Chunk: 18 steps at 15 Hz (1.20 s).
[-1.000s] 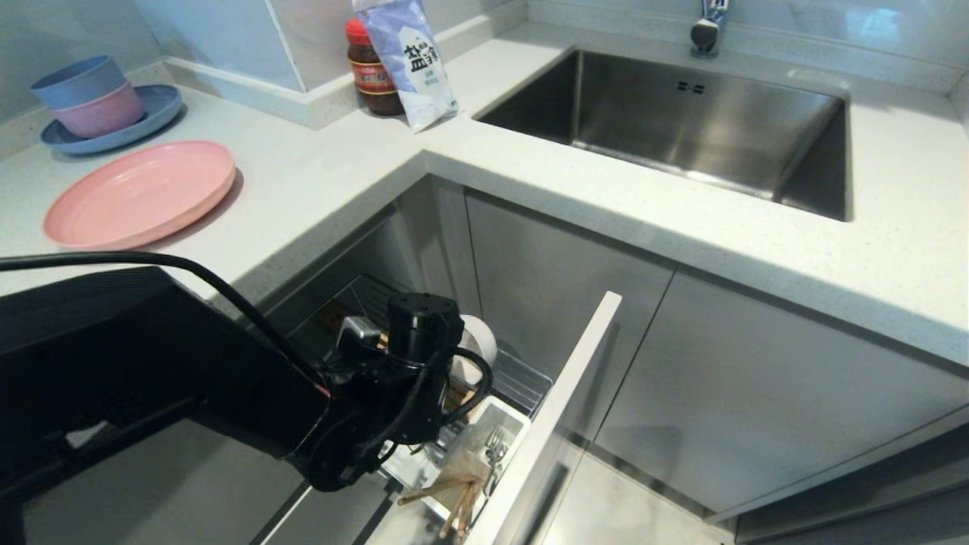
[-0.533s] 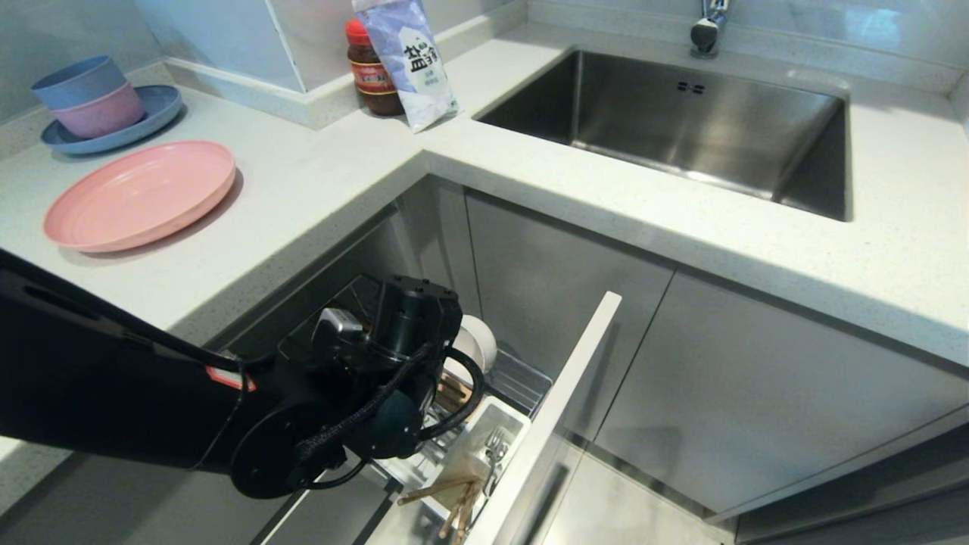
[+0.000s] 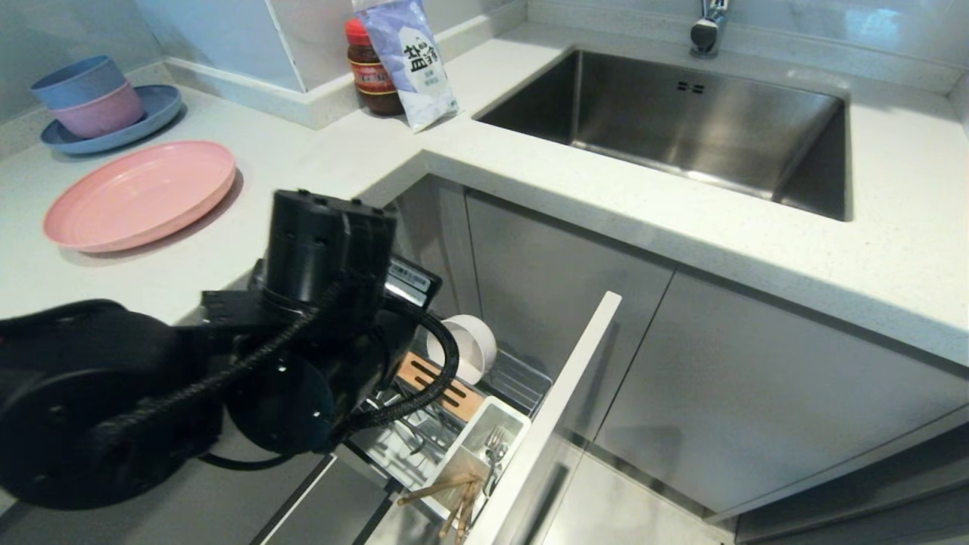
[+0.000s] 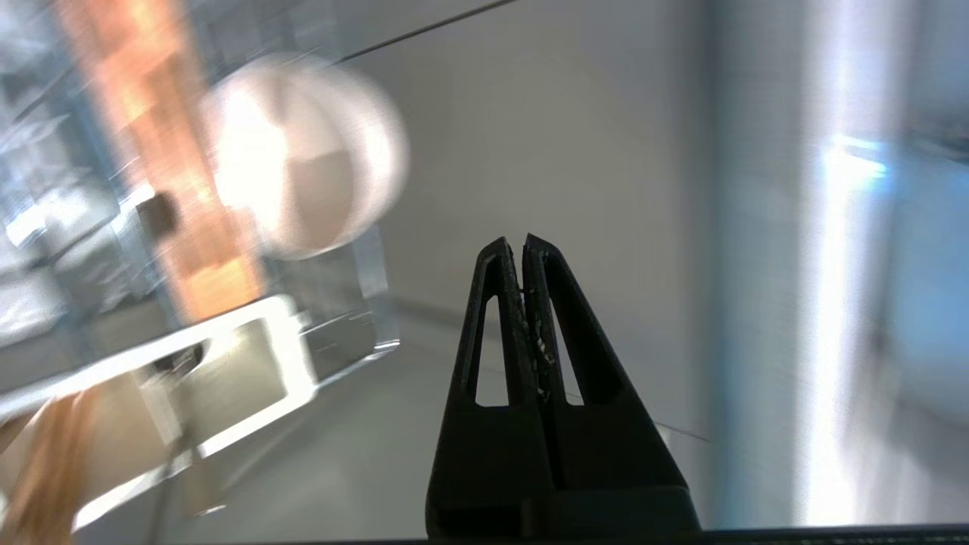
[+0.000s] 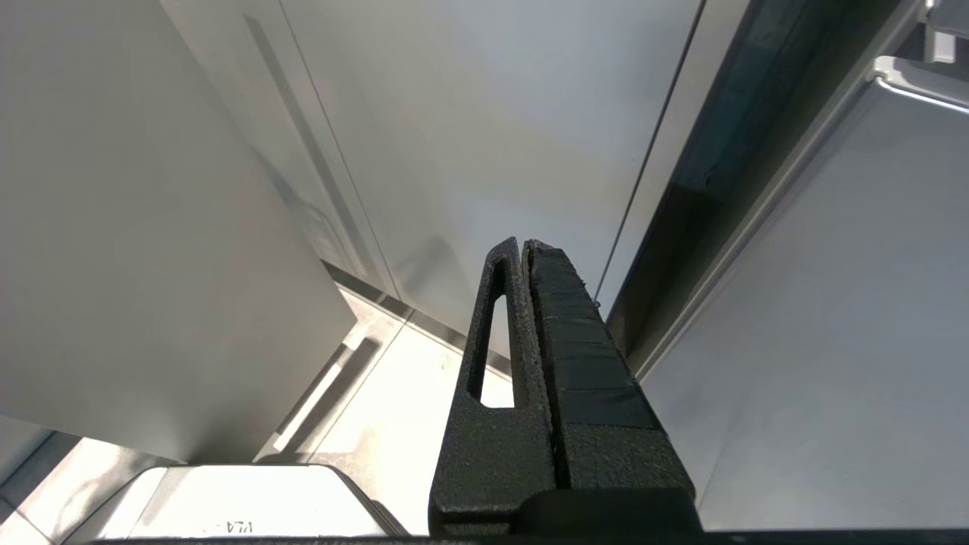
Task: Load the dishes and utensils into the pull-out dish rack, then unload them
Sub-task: Pick up the plate and place it in the cupboard
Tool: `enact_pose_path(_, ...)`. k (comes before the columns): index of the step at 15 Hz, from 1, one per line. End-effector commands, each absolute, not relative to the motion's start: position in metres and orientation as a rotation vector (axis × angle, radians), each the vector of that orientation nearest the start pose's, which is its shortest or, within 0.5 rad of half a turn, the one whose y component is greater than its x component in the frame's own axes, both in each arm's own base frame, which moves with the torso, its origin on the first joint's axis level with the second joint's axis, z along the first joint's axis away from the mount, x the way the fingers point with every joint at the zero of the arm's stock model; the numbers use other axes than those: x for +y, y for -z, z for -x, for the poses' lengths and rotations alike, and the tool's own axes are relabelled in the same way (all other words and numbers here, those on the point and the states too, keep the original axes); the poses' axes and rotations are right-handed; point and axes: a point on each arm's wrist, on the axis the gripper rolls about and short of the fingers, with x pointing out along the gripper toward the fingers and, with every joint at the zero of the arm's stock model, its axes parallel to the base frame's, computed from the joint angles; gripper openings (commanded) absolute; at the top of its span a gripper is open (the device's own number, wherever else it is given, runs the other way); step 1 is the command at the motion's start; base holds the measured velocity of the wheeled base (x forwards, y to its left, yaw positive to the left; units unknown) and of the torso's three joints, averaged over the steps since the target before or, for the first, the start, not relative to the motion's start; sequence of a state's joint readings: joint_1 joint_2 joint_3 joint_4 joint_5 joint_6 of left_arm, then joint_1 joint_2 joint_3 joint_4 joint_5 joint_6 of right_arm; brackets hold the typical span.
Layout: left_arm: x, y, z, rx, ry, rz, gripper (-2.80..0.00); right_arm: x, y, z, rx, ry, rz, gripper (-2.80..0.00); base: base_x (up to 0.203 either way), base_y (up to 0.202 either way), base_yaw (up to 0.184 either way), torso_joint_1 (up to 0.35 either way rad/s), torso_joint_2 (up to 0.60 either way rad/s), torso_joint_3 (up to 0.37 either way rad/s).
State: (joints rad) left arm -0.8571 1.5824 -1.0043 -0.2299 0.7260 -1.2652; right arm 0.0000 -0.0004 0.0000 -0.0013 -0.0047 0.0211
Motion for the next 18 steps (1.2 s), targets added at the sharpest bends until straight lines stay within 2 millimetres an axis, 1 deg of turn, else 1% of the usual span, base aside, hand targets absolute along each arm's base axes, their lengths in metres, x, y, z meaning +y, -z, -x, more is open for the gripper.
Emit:
enact_pose_path(1,-0.190,-0.287,-0.176,0.177,0.080,0.959,-2.80,0.000,-0.075,0.023,-0.003,0.005,-0.021,-2.80,0.000,0.000,0.000,0.000,0.00,0.000)
enact_pose_path(2,-0.187,-0.307,-0.172,0.135,0.130,0.909,-2.80,0.000,-0.075,0.023,-0.003,0.005,-0.021,-2.80,0.000,0.000,0.000,0.000,0.00,0.000)
enact_pose_path(4,-0.172,-0.346,-0.157,0.055,0.274,0.791,-2.80,0.000,-0.075,0.023,-0.003,0.005,-0.021,-2.80,0.000,0.000,0.000,0.000,0.00,0.000)
enact_pose_path(5,-0.160,-0.360,-0.148,0.019,0.343,0.738,-2.80,0.000,-0.075,0.023,-0.003,0.005,-0.021,-2.80,0.000,0.000,0.000,0.000,0.00,0.000)
enact_pose_path(6,-0.144,-0.371,-0.143,-0.027,0.386,0.679,-2.80,0.000,-0.075,0.023,-0.003,0.005,-0.021,-2.80,0.000,0.000,0.000,0.000,0.00,0.000)
enact_pose_path(8,-0.116,-0.386,-0.138,-0.113,0.430,0.544,-2.80,0.000,-0.075,0.023,-0.003,0.005,-0.021,-2.80,0.000,0.000,0.000,0.000,0.00,0.000)
enact_pose_path(9,-0.104,-0.389,-0.138,-0.150,0.393,0.486,-2.80,0.000,-0.075,0.023,-0.003,0.005,-0.021,-2.80,0.000,0.000,0.000,0.000,0.00,0.000)
enact_pose_path(11,-0.078,-0.390,-0.146,-0.184,0.249,0.373,-2.80,0.000,-0.075,0.023,-0.003,0.005,-0.021,-2.80,0.000,0.000,0.000,0.000,0.00,0.000)
enact_pose_path(12,-0.066,-0.389,-0.151,-0.177,0.164,0.310,-2.80,0.000,-0.075,0.023,-0.003,0.005,-0.021,-2.80,0.000,0.000,0.000,0.000,0.00,0.000)
enact_pose_path(14,-0.045,-0.379,-0.157,-0.079,0.011,0.134,-2.80,0.000,-0.075,0.023,-0.003,0.005,-0.021,-2.80,0.000,0.000,0.000,0.000,0.00,0.000)
enact_pose_path(16,-0.033,-0.371,-0.161,0.030,-0.066,0.008,-2.80,0.000,-0.075,0.023,-0.003,0.005,-0.021,-2.80,0.000,0.000,0.000,0.000,0.00,0.000)
enact_pose_path(18,-0.033,-0.372,-0.167,0.037,-0.078,0.002,-2.80,0.000,-0.075,0.023,-0.003,0.005,-0.021,-2.80,0.000,0.000,0.000,0.000,0.00,0.000)
